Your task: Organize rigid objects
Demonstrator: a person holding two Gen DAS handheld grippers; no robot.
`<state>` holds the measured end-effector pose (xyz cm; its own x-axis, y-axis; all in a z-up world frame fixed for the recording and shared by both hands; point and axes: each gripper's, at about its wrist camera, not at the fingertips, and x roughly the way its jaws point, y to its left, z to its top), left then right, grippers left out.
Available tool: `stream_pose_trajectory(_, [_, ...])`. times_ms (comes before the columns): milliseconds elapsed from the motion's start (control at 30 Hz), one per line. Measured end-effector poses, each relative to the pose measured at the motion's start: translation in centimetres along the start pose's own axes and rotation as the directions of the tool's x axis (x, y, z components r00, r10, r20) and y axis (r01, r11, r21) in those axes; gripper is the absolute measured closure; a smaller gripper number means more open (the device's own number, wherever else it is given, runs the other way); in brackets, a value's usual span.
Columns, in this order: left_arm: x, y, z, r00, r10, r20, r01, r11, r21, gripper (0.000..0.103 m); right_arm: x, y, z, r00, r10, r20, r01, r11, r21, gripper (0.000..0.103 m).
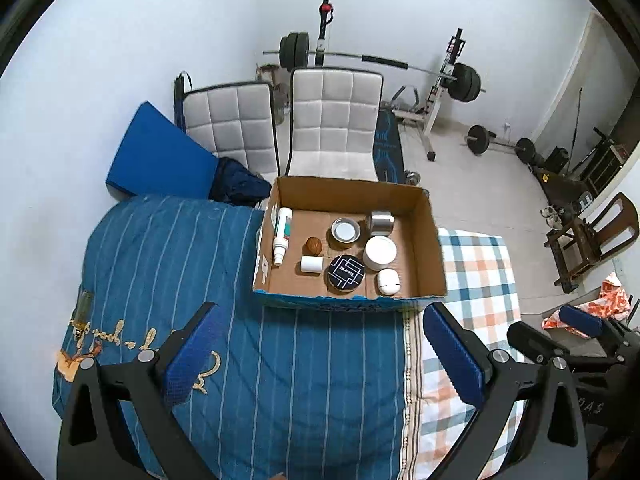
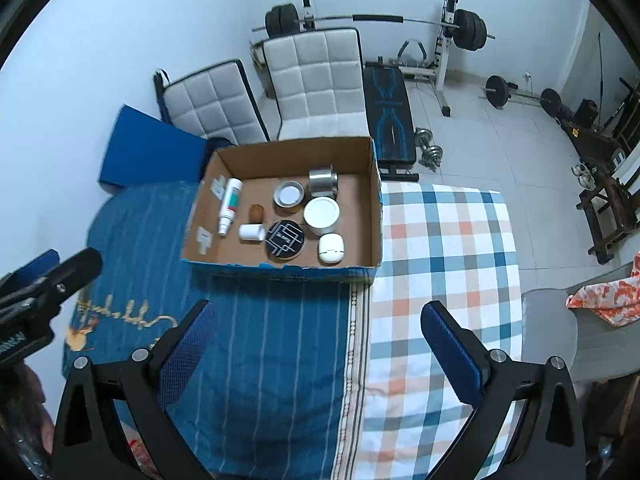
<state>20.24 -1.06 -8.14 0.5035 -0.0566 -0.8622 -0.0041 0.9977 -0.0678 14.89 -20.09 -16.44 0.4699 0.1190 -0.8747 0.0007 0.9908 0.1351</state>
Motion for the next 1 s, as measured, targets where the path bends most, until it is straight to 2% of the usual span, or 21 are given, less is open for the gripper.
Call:
stream_pose_trajectory(300, [-5.8,-1.5,-2.3,0.998,-0.016,0.065,0.014,0.999,0.033,0.000,-7.7,-0.2,-2.8,0.994,0.018,0.103,-0.019,1.000,0.015,0.000])
stream_pose_trajectory(500, [-8.1,-2.1,-2.9,0.993,-0.003,0.121,-0.003,0.999,0.049,0.000,-10.6,0.1,-3.9,0.989,-0.003,0.150,0.004,1.000,-0.006,0.000])
stream_pose_trajectory(733, [-9.4,-2.1,-3.6,0.990,-0.006,0.140,0.000,0.999,0.043,0.000,-12.3,-0.1,-4.2,0.982,-0.026,0.189,0.027,1.000,-0.006,0.000])
stream_pose_trajectory(1000, [-8.8,-1.9,-3.9,0.993,0.000,0.122,-0.004,0.999,0.037,0.000,-12.5,-0.4,-4.5,0.981,-0.035,0.189,0.036,0.999,-0.001,0.000])
